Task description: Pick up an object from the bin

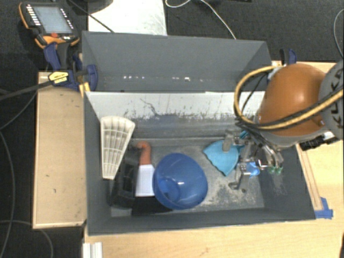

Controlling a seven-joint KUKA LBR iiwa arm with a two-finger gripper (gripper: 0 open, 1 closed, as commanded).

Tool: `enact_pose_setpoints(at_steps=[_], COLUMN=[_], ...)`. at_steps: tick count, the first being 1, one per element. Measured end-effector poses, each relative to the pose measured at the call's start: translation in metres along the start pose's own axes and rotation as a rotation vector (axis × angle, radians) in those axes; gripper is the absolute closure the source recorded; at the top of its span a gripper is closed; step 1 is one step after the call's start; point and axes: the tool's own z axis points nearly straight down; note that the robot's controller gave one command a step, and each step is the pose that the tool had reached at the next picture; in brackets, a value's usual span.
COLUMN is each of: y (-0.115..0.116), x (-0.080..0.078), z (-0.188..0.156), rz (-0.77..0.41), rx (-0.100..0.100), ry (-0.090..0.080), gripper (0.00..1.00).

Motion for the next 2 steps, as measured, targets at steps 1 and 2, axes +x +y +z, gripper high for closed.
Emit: enact_pose_setpoints(at_steps=[1, 2], y=[0.051, 0.072], x=[-0.021, -0.03], z=[0.032, 0.099], rz=[0.141, -0.036], rx=[0.0, -0.001], ry=[0.001, -0.003], gripper=[0.0, 0.0])
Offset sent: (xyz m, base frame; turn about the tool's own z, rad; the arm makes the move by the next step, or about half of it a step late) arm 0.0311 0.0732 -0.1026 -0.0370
